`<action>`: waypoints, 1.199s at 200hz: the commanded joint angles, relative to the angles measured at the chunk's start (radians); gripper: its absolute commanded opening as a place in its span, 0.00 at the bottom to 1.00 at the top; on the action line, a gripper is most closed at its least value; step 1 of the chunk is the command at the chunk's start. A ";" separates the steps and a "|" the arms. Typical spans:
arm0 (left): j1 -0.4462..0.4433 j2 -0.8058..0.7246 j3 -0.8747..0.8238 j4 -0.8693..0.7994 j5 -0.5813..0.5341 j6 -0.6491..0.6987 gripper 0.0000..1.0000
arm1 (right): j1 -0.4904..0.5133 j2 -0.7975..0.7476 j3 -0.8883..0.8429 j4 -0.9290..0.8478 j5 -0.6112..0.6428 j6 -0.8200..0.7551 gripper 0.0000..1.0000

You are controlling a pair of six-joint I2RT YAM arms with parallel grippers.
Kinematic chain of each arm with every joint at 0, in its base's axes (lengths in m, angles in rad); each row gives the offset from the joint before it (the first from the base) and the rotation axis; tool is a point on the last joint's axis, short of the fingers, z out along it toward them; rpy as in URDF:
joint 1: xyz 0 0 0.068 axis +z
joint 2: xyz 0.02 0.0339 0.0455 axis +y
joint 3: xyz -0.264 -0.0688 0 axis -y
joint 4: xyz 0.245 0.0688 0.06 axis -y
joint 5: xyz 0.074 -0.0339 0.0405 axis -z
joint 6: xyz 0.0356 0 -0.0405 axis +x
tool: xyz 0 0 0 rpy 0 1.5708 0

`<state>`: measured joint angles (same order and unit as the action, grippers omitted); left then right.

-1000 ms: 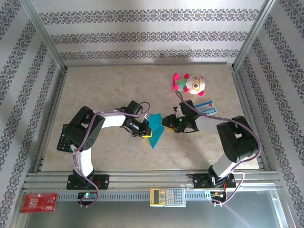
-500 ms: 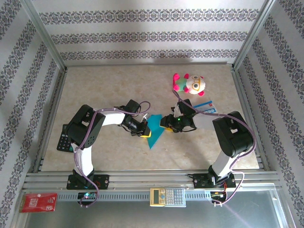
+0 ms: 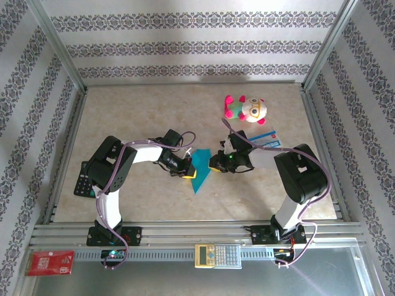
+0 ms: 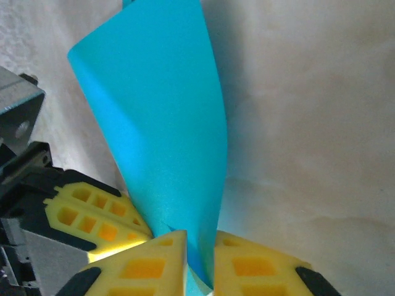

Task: Fold a paper plane with a square sheet of paper (pick it up from the middle)
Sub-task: Fold the wing for the fifth time at the center of the table.

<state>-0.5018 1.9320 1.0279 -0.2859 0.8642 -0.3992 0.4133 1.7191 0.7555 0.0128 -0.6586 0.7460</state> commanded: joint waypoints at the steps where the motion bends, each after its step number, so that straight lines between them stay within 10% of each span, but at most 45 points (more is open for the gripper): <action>1: 0.007 0.007 0.014 -0.058 0.001 0.017 0.01 | 0.004 -0.038 -0.035 0.006 0.032 0.009 0.09; 55: -0.061 -0.279 -0.129 0.136 -0.207 -0.058 0.26 | 0.070 -0.257 -0.161 0.057 0.180 0.382 0.00; 121: -0.385 -0.547 -0.326 0.272 -0.730 0.088 0.47 | 0.207 -0.397 -0.211 0.085 0.346 0.692 0.00; 240: -0.491 -0.421 -0.307 0.330 -1.001 0.166 0.40 | 0.267 -0.388 -0.235 0.158 0.374 0.803 0.00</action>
<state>-0.9810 1.4952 0.7025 -0.0048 -0.0830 -0.2646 0.6640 1.3331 0.5377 0.1478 -0.3019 1.5246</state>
